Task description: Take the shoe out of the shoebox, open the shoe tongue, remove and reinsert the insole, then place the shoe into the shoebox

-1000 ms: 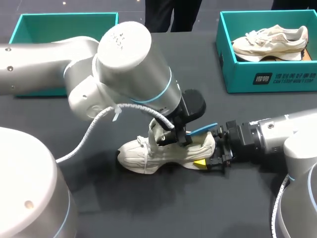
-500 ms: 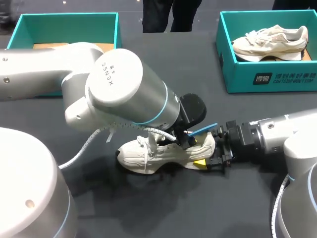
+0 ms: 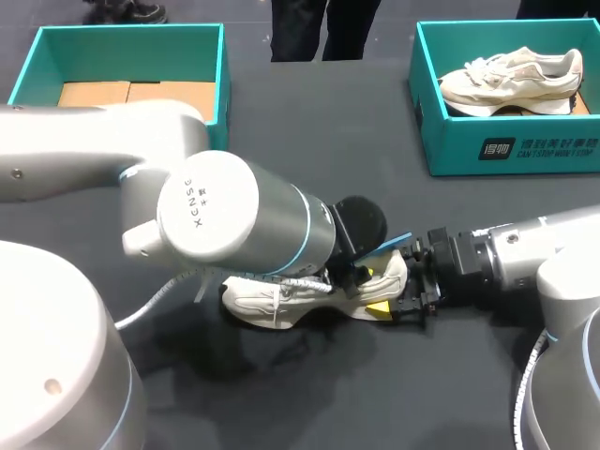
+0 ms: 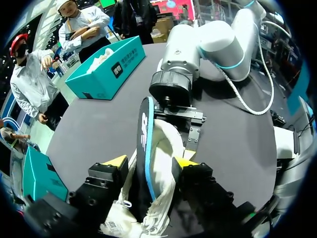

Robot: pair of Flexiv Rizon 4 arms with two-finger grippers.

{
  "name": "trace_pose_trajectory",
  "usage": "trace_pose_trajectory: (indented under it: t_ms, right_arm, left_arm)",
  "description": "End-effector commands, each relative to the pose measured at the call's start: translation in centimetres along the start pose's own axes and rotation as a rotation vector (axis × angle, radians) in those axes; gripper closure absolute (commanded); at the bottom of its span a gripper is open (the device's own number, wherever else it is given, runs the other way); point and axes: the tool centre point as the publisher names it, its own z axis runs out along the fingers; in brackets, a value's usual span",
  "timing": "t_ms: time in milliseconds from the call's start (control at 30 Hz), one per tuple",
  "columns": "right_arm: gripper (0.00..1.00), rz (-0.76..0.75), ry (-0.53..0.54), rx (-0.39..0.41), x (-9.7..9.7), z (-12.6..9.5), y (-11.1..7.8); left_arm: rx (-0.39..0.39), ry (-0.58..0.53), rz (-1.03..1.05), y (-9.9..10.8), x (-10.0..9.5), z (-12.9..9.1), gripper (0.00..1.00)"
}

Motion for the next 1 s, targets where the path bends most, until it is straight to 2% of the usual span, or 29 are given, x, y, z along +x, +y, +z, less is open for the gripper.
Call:
trace_pose_trajectory:
  t_ms: [33,433,667,833,1000]
  right_arm:
    - [1.00,0.001,0.000,0.005,0.2,0.1,0.0]
    - [1.00,0.001,0.000,0.005,0.2,0.1,0.0]
    - [1.00,0.001,0.000,0.005,0.2,0.1,0.0]
    - [1.00,0.001,0.000,0.005,0.2,0.1,0.0]
    - [1.00,0.001,0.000,0.005,0.2,0.1,0.0]
  left_arm:
    - [0.003,-0.007,-0.004,-0.1,0.4,1.4,0.51]
    - [0.008,-0.027,-0.023,-0.3,0.0,3.3,0.53]
    - [0.030,-0.046,-0.038,-0.3,-0.1,3.8,0.58]
    - [0.048,-0.044,-0.050,-0.2,-0.2,3.8,0.64]
    - [0.057,-0.042,-0.057,-0.1,-0.4,4.0,0.76]
